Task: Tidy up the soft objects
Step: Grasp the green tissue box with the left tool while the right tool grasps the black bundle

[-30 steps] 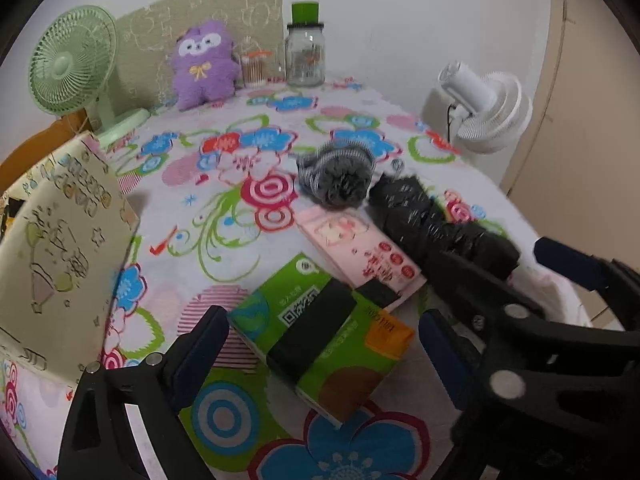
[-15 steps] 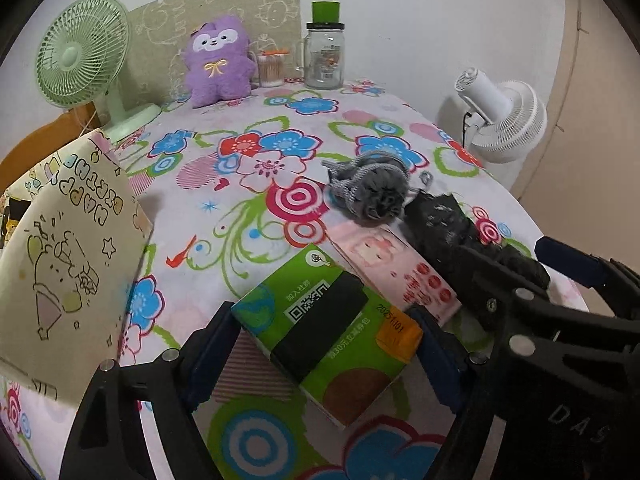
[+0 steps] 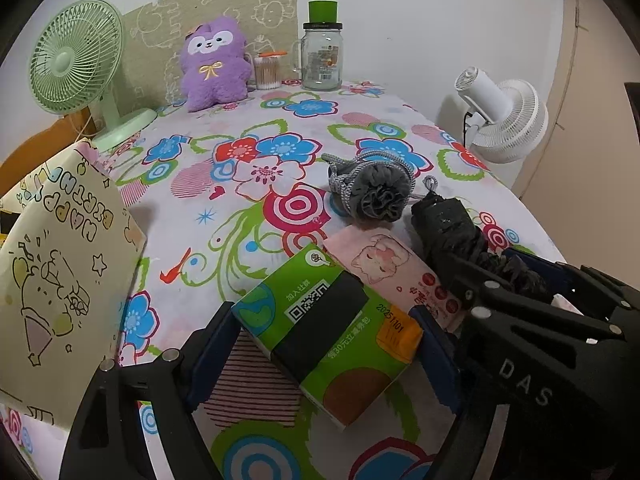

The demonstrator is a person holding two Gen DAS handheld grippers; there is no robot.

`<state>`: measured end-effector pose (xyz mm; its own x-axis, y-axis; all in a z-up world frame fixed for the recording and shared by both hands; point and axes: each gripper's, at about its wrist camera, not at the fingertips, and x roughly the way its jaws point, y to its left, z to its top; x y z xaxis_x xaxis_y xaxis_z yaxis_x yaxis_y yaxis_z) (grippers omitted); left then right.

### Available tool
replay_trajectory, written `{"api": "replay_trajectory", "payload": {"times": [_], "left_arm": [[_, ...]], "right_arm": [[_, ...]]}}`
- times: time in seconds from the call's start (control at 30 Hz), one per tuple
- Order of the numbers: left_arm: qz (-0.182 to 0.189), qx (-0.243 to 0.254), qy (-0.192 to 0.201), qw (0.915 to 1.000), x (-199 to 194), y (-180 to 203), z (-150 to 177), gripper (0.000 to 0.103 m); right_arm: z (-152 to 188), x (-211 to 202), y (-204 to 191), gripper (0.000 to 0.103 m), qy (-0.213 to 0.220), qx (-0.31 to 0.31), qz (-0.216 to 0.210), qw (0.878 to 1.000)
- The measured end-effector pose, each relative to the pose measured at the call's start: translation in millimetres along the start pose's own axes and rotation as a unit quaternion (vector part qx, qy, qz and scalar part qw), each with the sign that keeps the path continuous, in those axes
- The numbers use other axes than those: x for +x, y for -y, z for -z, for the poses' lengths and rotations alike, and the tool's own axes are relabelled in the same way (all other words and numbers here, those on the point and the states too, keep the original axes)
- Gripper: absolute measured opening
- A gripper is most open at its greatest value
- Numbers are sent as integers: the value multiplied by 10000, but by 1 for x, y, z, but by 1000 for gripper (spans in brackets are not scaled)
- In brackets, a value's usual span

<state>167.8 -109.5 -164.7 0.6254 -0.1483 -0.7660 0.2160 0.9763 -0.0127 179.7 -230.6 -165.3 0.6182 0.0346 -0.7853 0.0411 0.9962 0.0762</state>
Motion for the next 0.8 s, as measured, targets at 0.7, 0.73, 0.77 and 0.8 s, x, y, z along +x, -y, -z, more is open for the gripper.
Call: {"api": "replay_trajectory", "payload": {"times": [0.7, 0.73, 0.77, 0.8], "left_arm": [[-2, 127, 219, 9997, -41, 9, 18, 86], [-7, 129, 241, 9996, -44, 9, 18, 86], [-18, 127, 261, 9996, -46, 9, 18, 86], [-42, 120, 288, 9995, -50, 8, 18, 86]], "right_arm": [[20, -47, -18, 40, 240, -215, -78, 9995], [20, -50, -20, 40, 273, -242, -68, 9993], [20, -53, -22, 40, 296, -258, -61, 9992], [20, -56, -23, 40, 323, -265, -62, 9991]]}}
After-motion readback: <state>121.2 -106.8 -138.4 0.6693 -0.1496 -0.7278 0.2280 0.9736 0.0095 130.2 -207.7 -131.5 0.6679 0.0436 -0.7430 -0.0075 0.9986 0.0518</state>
